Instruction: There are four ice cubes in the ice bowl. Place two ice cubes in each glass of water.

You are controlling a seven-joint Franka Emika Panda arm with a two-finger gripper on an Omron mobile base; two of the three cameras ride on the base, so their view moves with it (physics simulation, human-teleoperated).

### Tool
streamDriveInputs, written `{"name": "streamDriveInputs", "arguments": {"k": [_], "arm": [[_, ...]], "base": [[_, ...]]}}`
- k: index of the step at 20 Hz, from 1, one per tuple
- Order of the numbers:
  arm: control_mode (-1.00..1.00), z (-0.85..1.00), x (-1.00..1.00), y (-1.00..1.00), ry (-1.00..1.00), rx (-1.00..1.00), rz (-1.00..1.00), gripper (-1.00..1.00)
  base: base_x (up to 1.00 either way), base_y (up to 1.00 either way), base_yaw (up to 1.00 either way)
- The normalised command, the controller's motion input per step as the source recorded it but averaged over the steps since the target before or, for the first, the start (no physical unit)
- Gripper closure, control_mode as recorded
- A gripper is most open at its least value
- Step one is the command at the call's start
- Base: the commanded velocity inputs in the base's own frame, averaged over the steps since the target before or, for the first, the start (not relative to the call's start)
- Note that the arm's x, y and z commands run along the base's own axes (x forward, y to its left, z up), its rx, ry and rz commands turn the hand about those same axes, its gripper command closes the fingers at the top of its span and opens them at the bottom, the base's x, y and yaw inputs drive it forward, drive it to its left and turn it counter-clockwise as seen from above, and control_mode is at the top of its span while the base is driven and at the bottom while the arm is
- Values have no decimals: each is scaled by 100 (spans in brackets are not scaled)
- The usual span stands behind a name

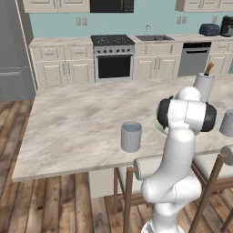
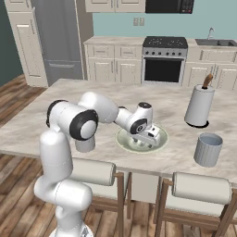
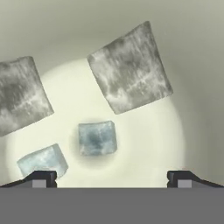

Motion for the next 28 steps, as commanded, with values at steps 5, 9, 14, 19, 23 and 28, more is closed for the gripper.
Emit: {"name": "streamDriveInputs", "arguments": {"k": [5, 9, 14, 19, 23, 28], "arm": [[-100, -17, 18, 0, -1, 0, 0, -100], [-100, -15, 19, 0, 0, 0, 0, -100], [-100, -13, 17, 0, 0, 0, 0, -100], [-100, -12, 4, 0, 0, 0, 0, -100], [-100, -11, 0, 0, 0, 0, 0, -100], [-100, -12, 0, 0, 0, 0, 0, -100]], "base": [[0, 0, 0], [0, 0, 0], [0, 0, 0], [0, 0, 0], [0, 0, 0], [0, 0, 0]]}}
